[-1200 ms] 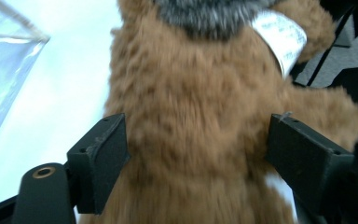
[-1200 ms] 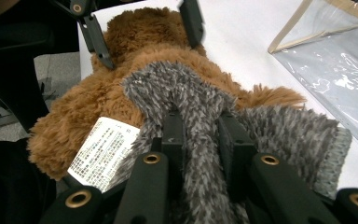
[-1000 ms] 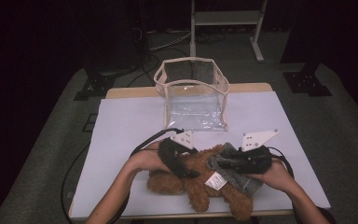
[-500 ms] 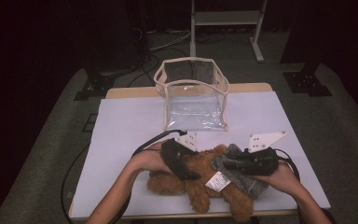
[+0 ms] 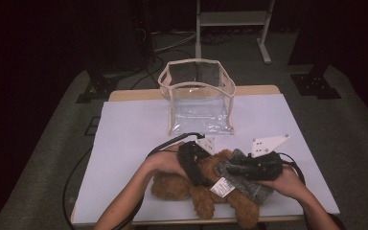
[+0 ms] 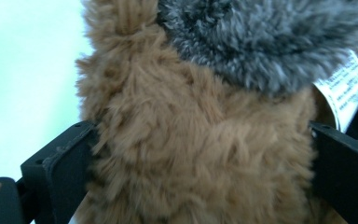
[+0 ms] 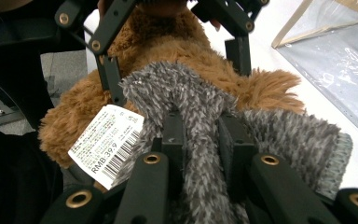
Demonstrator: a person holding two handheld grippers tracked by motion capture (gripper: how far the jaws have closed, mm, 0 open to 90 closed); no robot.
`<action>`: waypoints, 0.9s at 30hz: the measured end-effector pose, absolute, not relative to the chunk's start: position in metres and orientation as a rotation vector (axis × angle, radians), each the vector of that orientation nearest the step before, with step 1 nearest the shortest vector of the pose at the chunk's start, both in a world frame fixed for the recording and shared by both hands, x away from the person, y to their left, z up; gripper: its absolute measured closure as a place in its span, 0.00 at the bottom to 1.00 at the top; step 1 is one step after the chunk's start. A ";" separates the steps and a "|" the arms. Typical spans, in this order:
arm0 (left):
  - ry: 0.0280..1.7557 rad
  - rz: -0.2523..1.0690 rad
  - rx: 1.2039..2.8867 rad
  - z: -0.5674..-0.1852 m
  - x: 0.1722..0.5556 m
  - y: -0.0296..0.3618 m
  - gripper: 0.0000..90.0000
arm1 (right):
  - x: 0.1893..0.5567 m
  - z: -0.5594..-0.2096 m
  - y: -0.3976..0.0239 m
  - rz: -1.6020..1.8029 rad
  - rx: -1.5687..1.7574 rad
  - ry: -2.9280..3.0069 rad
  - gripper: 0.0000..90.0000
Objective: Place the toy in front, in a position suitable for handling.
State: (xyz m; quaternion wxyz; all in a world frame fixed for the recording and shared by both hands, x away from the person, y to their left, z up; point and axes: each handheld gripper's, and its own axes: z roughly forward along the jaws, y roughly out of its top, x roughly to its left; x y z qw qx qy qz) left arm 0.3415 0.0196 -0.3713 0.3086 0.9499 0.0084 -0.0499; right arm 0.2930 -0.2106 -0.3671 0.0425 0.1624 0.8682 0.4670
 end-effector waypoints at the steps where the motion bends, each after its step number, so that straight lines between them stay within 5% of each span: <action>1: 0.022 -0.137 2.529 -0.373 0.342 0.017 0.03 | 0.293 -0.368 -0.211 1.422 0.500 2.659 0.83; 3: 0.014 -0.149 2.548 -0.374 0.344 0.014 0.08 | 0.294 -0.370 -0.211 1.416 0.509 2.664 0.83; 7: 0.044 -0.130 2.532 -0.372 0.345 0.017 0.39 | 0.298 -0.373 -0.215 1.426 0.539 2.652 0.82; 10: 0.066 -0.117 2.483 -0.368 0.348 0.022 0.51 | 0.301 -0.370 -0.220 1.449 0.560 2.633 0.82; 22: 0.050 0.179 2.394 -0.320 0.368 0.023 0.53 | 0.323 -0.315 -0.222 1.389 0.531 2.500 0.82; 27: 0.081 0.162 2.448 -0.346 0.367 0.021 0.46 | 0.332 -0.324 -0.220 1.357 0.547 2.530 0.82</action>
